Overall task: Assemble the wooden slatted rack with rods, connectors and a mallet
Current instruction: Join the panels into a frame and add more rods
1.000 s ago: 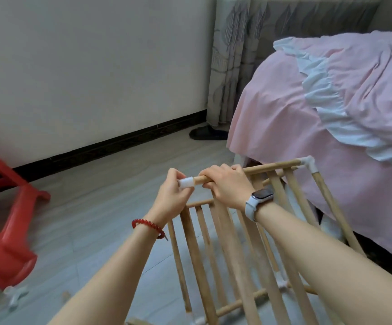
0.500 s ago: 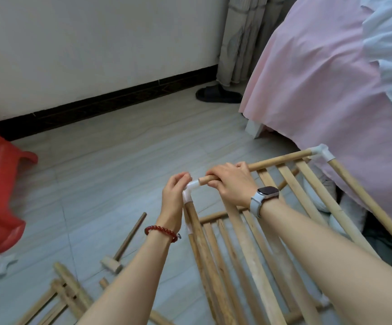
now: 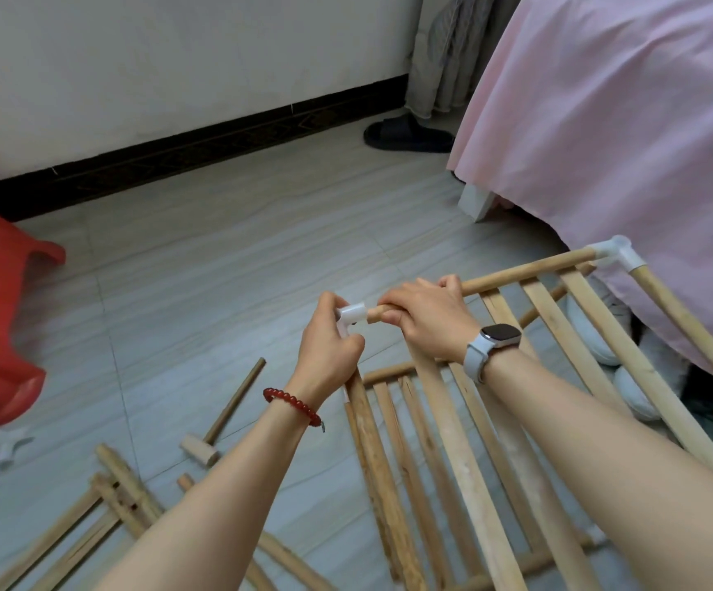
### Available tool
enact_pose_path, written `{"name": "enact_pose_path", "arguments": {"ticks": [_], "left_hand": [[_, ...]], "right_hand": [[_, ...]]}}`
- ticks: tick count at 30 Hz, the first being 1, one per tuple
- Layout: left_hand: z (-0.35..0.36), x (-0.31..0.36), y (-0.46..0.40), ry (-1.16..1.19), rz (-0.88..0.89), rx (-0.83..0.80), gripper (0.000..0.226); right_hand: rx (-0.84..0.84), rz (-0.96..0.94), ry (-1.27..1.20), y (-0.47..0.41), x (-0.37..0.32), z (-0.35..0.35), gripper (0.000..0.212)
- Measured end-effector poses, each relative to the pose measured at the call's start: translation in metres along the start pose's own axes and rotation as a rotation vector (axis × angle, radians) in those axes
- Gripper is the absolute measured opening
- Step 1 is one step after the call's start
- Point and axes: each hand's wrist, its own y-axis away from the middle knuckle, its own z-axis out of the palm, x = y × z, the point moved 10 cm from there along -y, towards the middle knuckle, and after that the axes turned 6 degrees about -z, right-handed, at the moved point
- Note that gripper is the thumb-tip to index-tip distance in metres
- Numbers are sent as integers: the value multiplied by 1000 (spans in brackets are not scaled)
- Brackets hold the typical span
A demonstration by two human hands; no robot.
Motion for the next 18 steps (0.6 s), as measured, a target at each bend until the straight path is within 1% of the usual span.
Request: {"name": "enact_pose_path", "arguments": {"ticks": [7, 11, 14, 16, 18], "left_hand": [[4, 3, -10, -57, 45, -81, 25], [12, 6, -17, -143, 66, -109, 27], [16, 6, -22, -192, 79, -133, 26], [14, 7, -25, -182, 74, -116, 28], [10, 4, -20, -117, 54, -88, 37]], "right_hand": [[118, -2, -22, -5, 2, -13, 21], [49, 30, -43, -5, 12, -12, 23], [45, 52, -54, -3, 16, -13, 25], [77, 66, -51, -1, 17, -20, 28], [92, 60, -39, 9, 13, -25, 33]]}}
